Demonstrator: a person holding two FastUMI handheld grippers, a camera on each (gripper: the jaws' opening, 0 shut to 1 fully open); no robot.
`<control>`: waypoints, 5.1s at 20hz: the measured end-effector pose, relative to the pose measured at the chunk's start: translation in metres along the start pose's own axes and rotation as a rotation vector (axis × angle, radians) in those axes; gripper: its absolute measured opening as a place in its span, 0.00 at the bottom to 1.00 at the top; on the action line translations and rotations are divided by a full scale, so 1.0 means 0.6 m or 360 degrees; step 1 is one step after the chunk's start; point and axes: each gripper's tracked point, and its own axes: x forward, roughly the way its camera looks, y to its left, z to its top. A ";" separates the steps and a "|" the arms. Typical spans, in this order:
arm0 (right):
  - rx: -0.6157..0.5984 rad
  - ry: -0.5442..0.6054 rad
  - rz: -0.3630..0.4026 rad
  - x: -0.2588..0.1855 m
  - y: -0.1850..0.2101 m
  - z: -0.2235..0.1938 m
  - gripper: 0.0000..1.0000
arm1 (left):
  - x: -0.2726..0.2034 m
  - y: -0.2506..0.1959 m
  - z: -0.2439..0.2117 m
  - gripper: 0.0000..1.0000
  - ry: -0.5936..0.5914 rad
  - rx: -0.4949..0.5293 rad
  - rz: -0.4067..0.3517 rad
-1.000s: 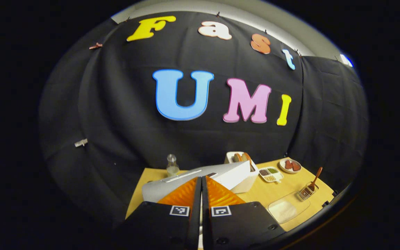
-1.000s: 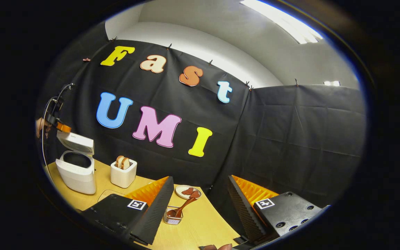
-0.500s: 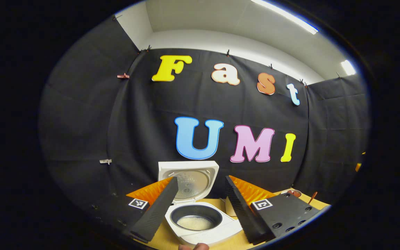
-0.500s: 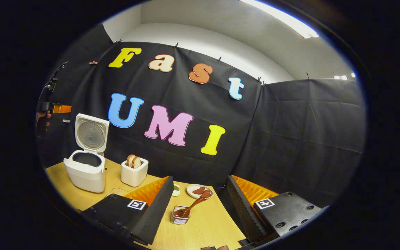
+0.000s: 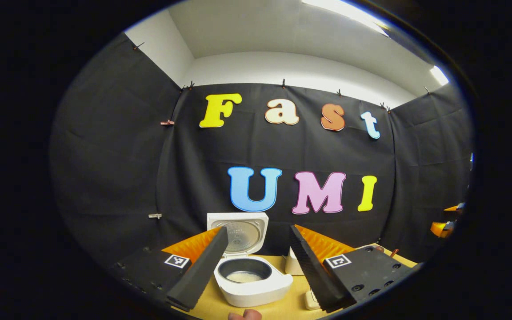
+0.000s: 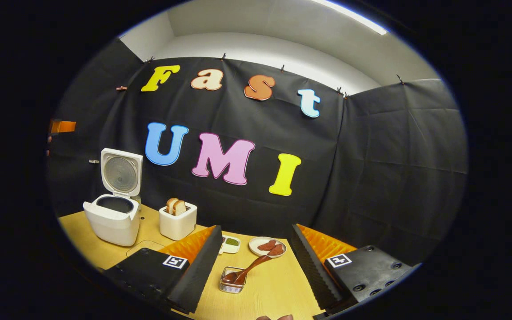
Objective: Close the left gripper, press the button to open the rice cooker; take a wooden spoon from the chopstick holder with the right hand, scoop a spoonful of rice and pour it into the rice cooker, then put the wooden spoon back into the chopstick holder.
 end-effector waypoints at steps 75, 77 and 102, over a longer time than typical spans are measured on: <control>-0.0235 0.0803 0.0650 0.198 0.435 -0.340 0.16 | -0.100 0.148 -0.164 0.95 0.0451 -0.0017 0.0100; -0.0437 0.0841 0.0638 0.192 0.449 -0.366 0.16 | -0.098 0.156 -0.167 0.95 0.0450 -0.0036 0.0104; 0.0938 0.1262 0.0313 0.167 0.498 -0.436 0.17 | -0.127 0.190 -0.167 0.95 0.0458 -0.0020 0.0225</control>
